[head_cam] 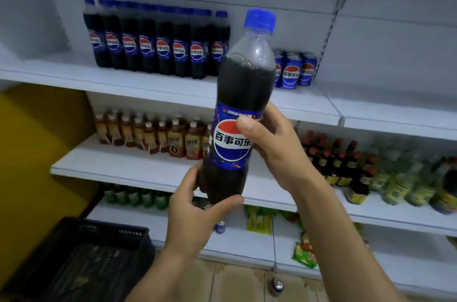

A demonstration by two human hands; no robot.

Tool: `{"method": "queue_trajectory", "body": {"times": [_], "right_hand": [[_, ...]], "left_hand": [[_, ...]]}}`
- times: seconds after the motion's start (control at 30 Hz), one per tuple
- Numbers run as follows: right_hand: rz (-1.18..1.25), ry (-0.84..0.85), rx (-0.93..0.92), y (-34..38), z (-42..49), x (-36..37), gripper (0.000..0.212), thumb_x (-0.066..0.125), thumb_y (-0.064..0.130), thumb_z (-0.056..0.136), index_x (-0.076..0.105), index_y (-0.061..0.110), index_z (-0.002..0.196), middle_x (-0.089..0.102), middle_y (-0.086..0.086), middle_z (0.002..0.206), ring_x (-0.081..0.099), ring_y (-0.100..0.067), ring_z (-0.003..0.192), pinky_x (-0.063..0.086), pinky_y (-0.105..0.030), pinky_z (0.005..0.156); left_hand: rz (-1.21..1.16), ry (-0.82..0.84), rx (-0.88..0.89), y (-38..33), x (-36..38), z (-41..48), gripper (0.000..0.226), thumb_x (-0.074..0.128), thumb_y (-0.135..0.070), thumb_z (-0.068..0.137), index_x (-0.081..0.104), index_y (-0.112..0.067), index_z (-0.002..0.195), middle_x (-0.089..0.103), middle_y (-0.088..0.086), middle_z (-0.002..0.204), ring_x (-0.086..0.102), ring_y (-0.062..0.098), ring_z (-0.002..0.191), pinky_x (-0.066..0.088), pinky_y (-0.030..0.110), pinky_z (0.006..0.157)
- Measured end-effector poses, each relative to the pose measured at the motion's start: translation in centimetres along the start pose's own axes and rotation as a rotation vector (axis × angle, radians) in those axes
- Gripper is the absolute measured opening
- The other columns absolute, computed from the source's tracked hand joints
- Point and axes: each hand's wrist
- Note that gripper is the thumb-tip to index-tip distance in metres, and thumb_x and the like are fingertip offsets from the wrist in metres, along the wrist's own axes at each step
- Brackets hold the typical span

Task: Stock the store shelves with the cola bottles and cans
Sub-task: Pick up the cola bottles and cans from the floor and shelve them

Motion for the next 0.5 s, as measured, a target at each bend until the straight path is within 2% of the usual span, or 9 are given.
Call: {"method": "queue_trajectory", "body": {"times": [0.13, 0.2, 0.27, 0.43, 0.5], "right_hand": [[-0.099, -0.016, -0.014, -0.8, 0.8, 4.7, 0.051, 0.072, 0.019, 0.078, 0.052, 0.024, 0.125, 0.070, 0.006, 0.111, 0.067, -0.012, 0.104, 0.054, -0.022, 0.080], [-0.176, -0.020, 0.000, -1.5, 1.3, 6.3, 0.059, 0.079, 0.023, 0.073, 0.052, 0.025, 0.125, 0.069, 0.007, 0.112, 0.066, -0.011, 0.104, 0.054, -0.023, 0.081], [-0.234, -0.016, 0.028, -2.2, 1.9, 7.5, 0.062, 0.084, 0.031, 0.067, 0.052, 0.032, 0.121, 0.069, 0.014, 0.110, 0.066, -0.005, 0.101, 0.053, -0.016, 0.077], [-0.311, -0.057, 0.088, -3.2, 5.6, 7.5, 0.065, 0.080, 0.044, 0.061, 0.051, 0.038, 0.118, 0.067, 0.022, 0.107, 0.064, 0.003, 0.099, 0.051, -0.010, 0.072], [-0.370, -0.085, 0.082, -3.9, 7.4, 6.7, 0.066, 0.081, 0.047, 0.062, 0.051, 0.037, 0.120, 0.067, 0.022, 0.108, 0.063, 0.004, 0.099, 0.051, -0.010, 0.073]], "left_hand": [[0.037, -0.012, 0.016, 0.1, -4.9, 1.2, 0.064, 0.082, -0.052, 0.053, 0.060, -0.042, 0.112, 0.068, -0.010, 0.102, 0.062, 0.014, 0.099, 0.052, 0.018, 0.074], [0.052, -0.009, 0.023, 0.3, -6.6, 2.0, 0.066, 0.081, -0.053, 0.054, 0.059, -0.041, 0.114, 0.068, -0.012, 0.104, 0.061, 0.011, 0.101, 0.051, 0.018, 0.077], [0.039, 0.010, 0.024, 0.5, -7.6, 3.1, 0.068, 0.081, -0.054, 0.054, 0.057, -0.043, 0.117, 0.066, -0.015, 0.109, 0.060, 0.006, 0.104, 0.053, 0.019, 0.079], [0.054, 0.059, 0.035, 1.8, -8.0, 7.2, 0.063, 0.079, -0.057, 0.057, 0.052, -0.057, 0.114, 0.063, -0.022, 0.113, 0.057, 0.003, 0.109, 0.050, 0.019, 0.082], [0.068, 0.082, 0.045, 2.5, -7.9, 9.2, 0.061, 0.078, -0.058, 0.058, 0.051, -0.059, 0.113, 0.063, -0.024, 0.112, 0.057, 0.000, 0.109, 0.050, 0.015, 0.080]]}}
Point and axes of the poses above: each hand's wrist, its own z-axis towards the middle knuckle, its own x-axis out of the palm, y = z × x
